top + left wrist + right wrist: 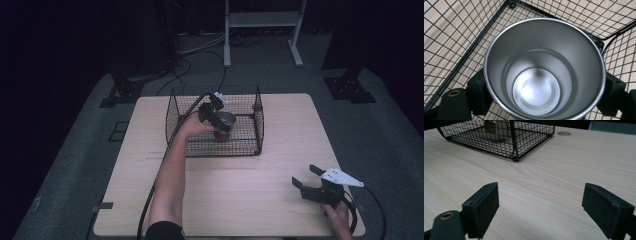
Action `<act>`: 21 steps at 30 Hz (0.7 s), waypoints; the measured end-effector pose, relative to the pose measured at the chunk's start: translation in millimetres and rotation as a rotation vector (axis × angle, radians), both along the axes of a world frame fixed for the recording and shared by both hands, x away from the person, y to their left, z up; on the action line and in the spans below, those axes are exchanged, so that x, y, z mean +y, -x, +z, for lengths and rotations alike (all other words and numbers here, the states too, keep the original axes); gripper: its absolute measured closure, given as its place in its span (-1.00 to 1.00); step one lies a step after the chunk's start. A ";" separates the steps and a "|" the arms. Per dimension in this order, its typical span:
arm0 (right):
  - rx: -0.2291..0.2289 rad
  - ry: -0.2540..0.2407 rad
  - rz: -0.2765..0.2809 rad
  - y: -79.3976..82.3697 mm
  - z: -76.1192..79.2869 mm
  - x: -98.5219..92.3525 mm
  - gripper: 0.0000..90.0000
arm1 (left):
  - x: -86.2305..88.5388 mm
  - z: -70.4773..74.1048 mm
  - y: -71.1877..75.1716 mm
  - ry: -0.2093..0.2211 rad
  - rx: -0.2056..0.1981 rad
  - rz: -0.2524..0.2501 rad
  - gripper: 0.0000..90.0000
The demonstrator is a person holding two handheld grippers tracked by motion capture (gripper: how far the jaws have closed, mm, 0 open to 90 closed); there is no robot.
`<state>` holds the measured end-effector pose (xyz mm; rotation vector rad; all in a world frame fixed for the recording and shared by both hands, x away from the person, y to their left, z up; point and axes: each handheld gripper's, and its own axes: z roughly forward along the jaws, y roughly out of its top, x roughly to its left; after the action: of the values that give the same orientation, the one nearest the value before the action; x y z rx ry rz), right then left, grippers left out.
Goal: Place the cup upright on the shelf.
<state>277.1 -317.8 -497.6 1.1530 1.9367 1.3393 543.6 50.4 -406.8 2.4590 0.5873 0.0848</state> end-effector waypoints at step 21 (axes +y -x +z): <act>-0.002 0.004 0.002 0.3 0.0 0.4 -0.70 | 1.8 -10.2 -5.1 -0.038 0.021 -0.010 -0.61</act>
<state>276.8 -317.4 -497.6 1.1475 1.9388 1.3367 548.7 52.2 -417.0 2.5019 0.5876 0.0670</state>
